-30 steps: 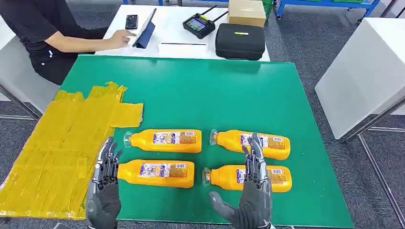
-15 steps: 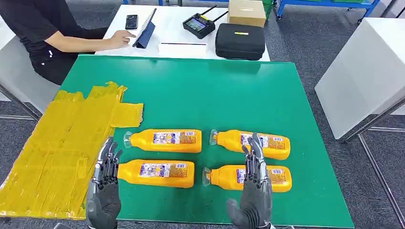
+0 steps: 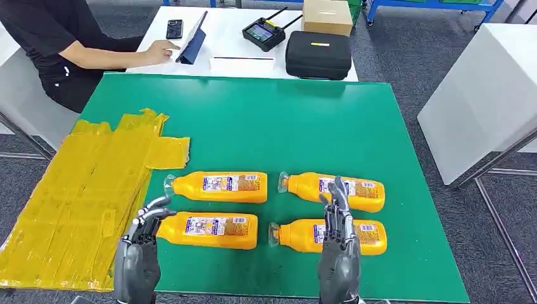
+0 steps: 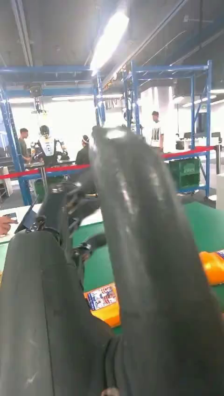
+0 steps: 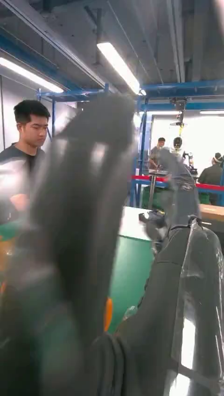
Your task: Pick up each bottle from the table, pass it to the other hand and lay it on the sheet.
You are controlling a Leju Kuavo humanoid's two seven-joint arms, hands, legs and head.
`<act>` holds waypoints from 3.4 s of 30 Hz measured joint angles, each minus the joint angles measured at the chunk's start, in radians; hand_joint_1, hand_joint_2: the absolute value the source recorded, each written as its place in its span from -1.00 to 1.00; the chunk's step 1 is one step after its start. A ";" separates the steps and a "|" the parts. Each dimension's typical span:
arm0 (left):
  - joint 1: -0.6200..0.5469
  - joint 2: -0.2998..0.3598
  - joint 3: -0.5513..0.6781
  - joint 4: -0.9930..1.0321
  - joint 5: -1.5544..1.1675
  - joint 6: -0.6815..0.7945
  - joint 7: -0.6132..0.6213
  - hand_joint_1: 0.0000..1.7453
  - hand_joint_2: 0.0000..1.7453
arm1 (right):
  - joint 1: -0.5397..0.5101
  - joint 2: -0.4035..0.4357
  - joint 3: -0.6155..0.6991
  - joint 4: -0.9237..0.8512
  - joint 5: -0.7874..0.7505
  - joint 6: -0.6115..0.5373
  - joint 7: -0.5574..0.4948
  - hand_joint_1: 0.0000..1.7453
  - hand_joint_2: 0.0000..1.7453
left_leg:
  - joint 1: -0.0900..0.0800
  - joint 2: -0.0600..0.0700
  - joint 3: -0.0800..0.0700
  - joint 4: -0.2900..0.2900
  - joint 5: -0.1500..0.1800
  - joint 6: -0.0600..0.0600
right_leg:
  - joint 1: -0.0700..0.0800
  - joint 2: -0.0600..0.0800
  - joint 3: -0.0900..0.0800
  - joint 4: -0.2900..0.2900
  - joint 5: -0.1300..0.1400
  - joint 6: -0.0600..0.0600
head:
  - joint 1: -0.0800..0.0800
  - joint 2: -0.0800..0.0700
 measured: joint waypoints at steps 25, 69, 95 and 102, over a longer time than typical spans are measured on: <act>0.087 0.005 0.054 0.004 0.225 -0.256 0.015 1.00 -1.00 | 0.113 -0.050 -0.002 -0.034 -0.109 0.020 0.002 1.00 -1.00 | 0.000 0.000 0.001 0.000 -0.004 -0.001 | 0.000 0.000 -0.001 0.000 -0.003 0.001 | 0.000 0.000; 0.154 -0.046 0.132 0.084 0.214 -0.250 0.087 -1.00 -1.00 | 0.505 0.157 -0.776 -0.303 1.154 0.484 0.291 -1.00 1.00 | 0.000 -0.001 0.003 0.000 -0.010 -0.002 | 0.000 -0.001 -0.005 0.000 -0.010 0.000 | 0.000 0.000; 0.171 -0.109 0.240 0.087 0.176 -0.349 0.105 -1.00 -1.00 | 0.177 -0.193 -0.623 0.169 0.968 0.475 0.574 -1.00 1.00 | 0.000 0.001 0.009 0.000 -0.009 -0.001 | 0.000 0.000 0.006 0.000 -0.008 0.001 | 0.000 0.000; 0.176 -0.129 0.264 0.087 0.160 -0.379 0.111 -1.00 -1.00 | 0.122 -0.231 -0.510 0.223 0.935 0.446 0.607 -1.00 1.00 | 0.000 -0.001 0.009 0.000 -0.010 0.001 | 0.000 -0.003 0.012 0.000 -0.009 0.003 | -0.001 0.000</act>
